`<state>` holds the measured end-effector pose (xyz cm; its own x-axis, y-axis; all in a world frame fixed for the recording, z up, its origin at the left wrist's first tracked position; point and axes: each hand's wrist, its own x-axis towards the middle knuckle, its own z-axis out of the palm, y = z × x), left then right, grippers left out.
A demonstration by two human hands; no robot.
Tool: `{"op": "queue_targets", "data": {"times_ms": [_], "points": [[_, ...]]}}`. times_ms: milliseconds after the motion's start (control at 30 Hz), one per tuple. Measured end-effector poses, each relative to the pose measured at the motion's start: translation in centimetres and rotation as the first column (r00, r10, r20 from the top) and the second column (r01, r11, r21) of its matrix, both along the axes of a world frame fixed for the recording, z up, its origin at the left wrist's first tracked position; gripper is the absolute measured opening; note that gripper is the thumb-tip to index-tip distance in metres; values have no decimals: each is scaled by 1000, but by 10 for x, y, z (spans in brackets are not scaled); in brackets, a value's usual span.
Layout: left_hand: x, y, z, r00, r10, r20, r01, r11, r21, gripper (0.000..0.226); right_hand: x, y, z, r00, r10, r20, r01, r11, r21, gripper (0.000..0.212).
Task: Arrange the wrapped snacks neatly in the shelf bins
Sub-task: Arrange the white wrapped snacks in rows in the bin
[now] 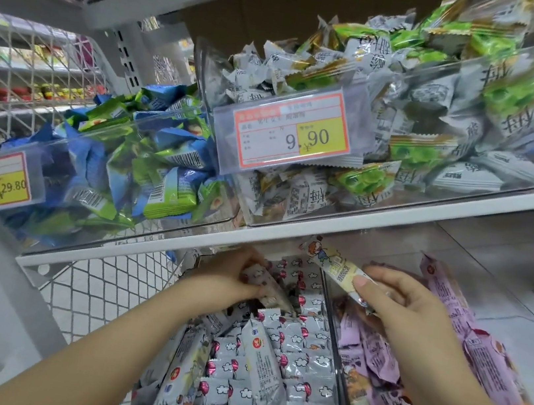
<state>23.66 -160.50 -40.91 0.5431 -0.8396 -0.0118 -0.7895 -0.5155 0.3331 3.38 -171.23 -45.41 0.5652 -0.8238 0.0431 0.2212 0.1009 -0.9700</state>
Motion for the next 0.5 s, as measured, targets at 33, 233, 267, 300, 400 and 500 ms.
{"op": "queue_targets", "data": {"times_ms": [33,233,267,300,400,500], "points": [[-1,-7,-4,1000,-5,-23,5,1000,17,41,1,1,0,1000,2,-3,-2,1000,-1,14],[-6,-36,-25,986,-159,-57,169,953,253,33,2,1,0,1000,9,-13,-9,1000,-2,13],[-6,-37,-25,984,-159,-76,174,945,278,34,2,0,-1,1000,6,-13,-6,1000,-1,12],[-5,-38,-25,983,-155,-98,178,938,297,36,2,0,-1,1000,3,-13,-3,1000,-1,12],[-1,-37,-24,975,-126,-184,179,934,310,39,4,-1,-2,1000,6,-13,-6,1000,-3,13],[-3,-33,-20,959,-95,-267,171,945,278,40,6,1,-3,999,21,-25,-21,1000,-4,14]]}}
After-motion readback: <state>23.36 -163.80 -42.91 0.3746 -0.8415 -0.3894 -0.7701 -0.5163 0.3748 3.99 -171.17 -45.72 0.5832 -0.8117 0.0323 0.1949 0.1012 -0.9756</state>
